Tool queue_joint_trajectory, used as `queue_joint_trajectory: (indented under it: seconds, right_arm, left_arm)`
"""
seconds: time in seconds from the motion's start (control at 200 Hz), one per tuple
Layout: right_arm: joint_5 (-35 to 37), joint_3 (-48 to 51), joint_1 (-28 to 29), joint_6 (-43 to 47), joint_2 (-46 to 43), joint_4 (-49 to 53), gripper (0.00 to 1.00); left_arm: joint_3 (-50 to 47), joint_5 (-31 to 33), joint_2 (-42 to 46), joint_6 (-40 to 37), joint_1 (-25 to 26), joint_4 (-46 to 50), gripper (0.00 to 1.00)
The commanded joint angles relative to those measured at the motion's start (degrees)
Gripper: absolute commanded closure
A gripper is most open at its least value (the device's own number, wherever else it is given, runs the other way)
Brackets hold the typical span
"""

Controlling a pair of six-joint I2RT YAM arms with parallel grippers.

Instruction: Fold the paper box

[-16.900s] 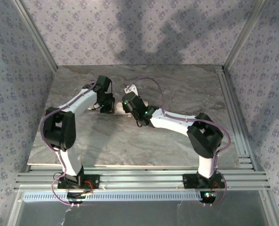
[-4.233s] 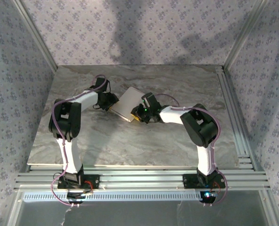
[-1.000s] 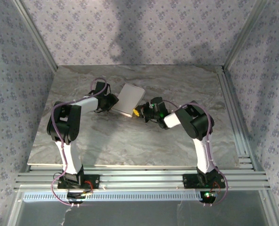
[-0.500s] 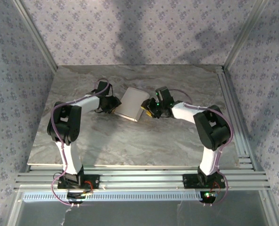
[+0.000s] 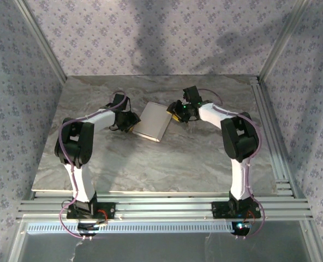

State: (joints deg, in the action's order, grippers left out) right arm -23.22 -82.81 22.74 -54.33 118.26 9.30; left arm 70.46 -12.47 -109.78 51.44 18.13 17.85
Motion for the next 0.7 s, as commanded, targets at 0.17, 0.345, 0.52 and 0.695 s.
queue_joint_trajectory:
  seconds: [0.17, 0.345, 0.52, 0.695]
  right_arm:
    - [-1.8, -6.7, 0.3, 2.0, 6.1, 3.9, 0.59]
    - [-2.3, -8.3, 1.3, 1.6, 8.5, 3.8, 0.64]
    - [-2.3, -7.5, 1.7, 0.8, 8.6, 2.3, 0.76]
    - [-1.7, -6.9, 1.9, -0.1, 8.6, 1.1, 0.86]
  left_arm:
    - [1.0, -0.2, -1.4, -2.0, 0.7, 4.9, 0.56]
    - [1.6, -0.9, -2.5, -2.0, 1.2, 4.4, 0.56]
    - [2.3, -1.0, -3.5, -2.0, 2.0, 4.4, 0.56]
    - [2.3, -1.1, -3.8, -1.8, 2.3, 4.1, 0.56]
